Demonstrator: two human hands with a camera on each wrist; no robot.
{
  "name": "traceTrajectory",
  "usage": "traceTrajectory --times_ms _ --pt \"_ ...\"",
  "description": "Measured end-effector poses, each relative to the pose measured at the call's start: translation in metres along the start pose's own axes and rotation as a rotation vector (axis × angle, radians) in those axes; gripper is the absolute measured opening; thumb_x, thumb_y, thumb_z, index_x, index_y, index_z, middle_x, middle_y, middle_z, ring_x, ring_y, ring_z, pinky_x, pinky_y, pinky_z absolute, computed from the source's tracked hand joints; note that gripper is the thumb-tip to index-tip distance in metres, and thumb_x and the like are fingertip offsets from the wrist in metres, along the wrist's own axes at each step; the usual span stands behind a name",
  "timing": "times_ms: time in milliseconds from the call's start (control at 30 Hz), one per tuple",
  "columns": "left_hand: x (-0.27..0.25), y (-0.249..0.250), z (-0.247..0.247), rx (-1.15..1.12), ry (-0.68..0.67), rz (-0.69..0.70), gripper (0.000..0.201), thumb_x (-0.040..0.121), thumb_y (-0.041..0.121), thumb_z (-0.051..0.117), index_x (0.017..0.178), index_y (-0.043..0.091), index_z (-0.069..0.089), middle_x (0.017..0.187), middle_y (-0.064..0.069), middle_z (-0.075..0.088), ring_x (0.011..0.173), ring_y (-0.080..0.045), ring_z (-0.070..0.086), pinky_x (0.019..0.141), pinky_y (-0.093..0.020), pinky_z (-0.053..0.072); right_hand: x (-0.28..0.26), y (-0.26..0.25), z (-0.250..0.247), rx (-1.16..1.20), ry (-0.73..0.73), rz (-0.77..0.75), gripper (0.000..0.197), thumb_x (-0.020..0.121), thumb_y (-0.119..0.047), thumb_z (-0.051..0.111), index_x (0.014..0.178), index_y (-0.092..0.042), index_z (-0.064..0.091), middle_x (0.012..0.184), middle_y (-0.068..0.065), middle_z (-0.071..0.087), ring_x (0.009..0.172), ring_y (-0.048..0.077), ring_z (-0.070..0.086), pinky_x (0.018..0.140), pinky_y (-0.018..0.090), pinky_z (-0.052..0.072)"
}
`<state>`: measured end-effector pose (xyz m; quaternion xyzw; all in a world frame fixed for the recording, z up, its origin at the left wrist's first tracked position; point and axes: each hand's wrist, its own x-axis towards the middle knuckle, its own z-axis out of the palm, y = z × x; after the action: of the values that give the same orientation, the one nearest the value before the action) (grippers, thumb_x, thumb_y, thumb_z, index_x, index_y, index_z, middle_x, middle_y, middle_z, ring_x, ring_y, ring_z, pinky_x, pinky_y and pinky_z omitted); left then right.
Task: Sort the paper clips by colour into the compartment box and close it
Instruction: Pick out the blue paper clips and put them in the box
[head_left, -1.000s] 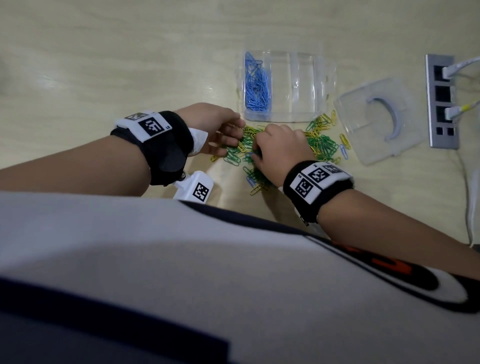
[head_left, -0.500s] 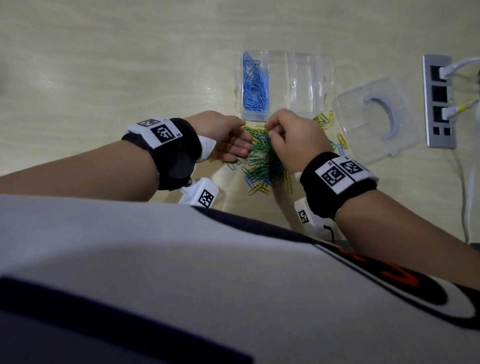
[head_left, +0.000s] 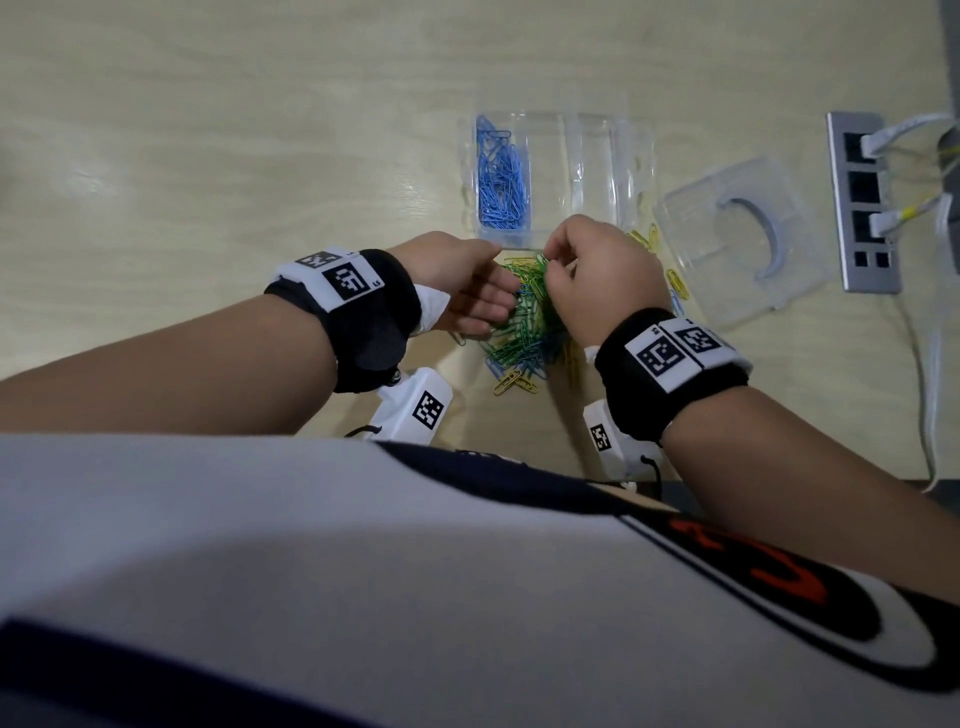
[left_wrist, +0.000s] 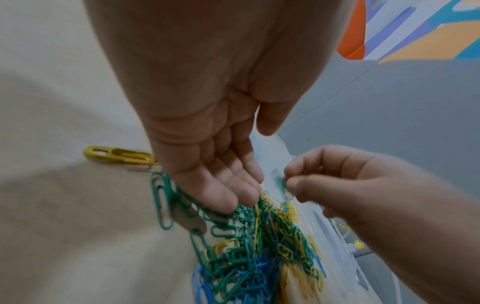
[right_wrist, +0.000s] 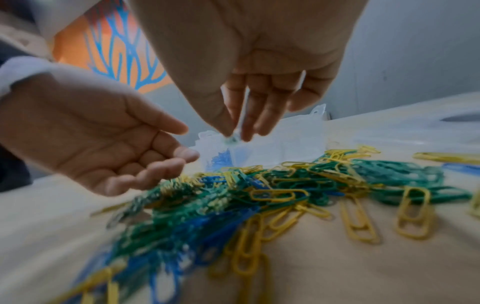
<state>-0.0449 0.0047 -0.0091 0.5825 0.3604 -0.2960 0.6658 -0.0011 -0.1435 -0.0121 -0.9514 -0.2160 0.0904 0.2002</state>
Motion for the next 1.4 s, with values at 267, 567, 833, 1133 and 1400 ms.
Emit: traceTrajectory --times_ms 267,567,833,1133,1400 --pt "-0.001 -0.004 -0.014 0.029 0.07 -0.025 0.039 0.1 0.034 0.037 0.077 0.013 0.061 0.065 0.0 0.057 0.058 -0.014 0.053 0.058 -0.025 0.044 0.004 -0.006 0.015 -0.277 -0.207 -0.168 0.023 0.091 -0.038 0.055 0.109 -0.027 0.064 0.11 0.002 0.056 0.109 0.026 0.051 0.093 0.039 0.036" --pt "-0.002 -0.001 -0.017 -0.027 0.081 -0.018 0.04 0.1 0.037 0.037 0.08 0.01 0.06 0.075 -0.004 0.06 0.065 -0.015 0.058 0.063 -0.027 0.048 0.007 -0.006 0.004 -0.126 -0.141 -0.148 0.021 0.093 -0.035 0.052 0.103 -0.026 0.067 0.104 0.001 0.059 0.103 0.024 0.054 0.09 0.038 0.038" --pt "-0.006 -0.002 -0.009 -0.022 0.008 -0.048 0.041 0.1 0.036 0.037 0.077 0.01 0.059 0.06 -0.002 0.06 0.056 -0.013 0.055 0.06 -0.026 0.051 -0.017 -0.008 0.005 0.095 -0.149 -0.23 0.01 0.086 -0.028 0.057 0.093 -0.025 0.062 0.086 -0.008 0.052 0.082 0.015 0.051 0.087 0.041 0.044" --pt "-0.006 -0.008 -0.016 0.034 0.023 -0.056 0.04 0.1 0.034 0.038 0.074 0.011 0.058 0.066 -0.002 0.052 0.052 -0.011 0.05 0.048 -0.018 0.049 -0.018 0.007 0.017 -0.244 -0.333 -0.212 0.017 0.089 -0.031 0.054 0.105 -0.027 0.059 0.105 -0.001 0.054 0.104 0.023 0.052 0.088 0.038 0.037" --pt "-0.006 -0.013 -0.02 0.01 0.046 -0.068 0.041 0.1 0.035 0.038 0.073 0.011 0.058 0.067 -0.003 0.053 0.05 -0.011 0.051 0.047 -0.017 0.048 -0.032 -0.01 0.021 -0.356 -0.505 -0.406 0.025 0.091 -0.045 0.05 0.102 -0.026 0.06 0.103 -0.004 0.056 0.102 0.019 0.055 0.093 0.038 0.034"
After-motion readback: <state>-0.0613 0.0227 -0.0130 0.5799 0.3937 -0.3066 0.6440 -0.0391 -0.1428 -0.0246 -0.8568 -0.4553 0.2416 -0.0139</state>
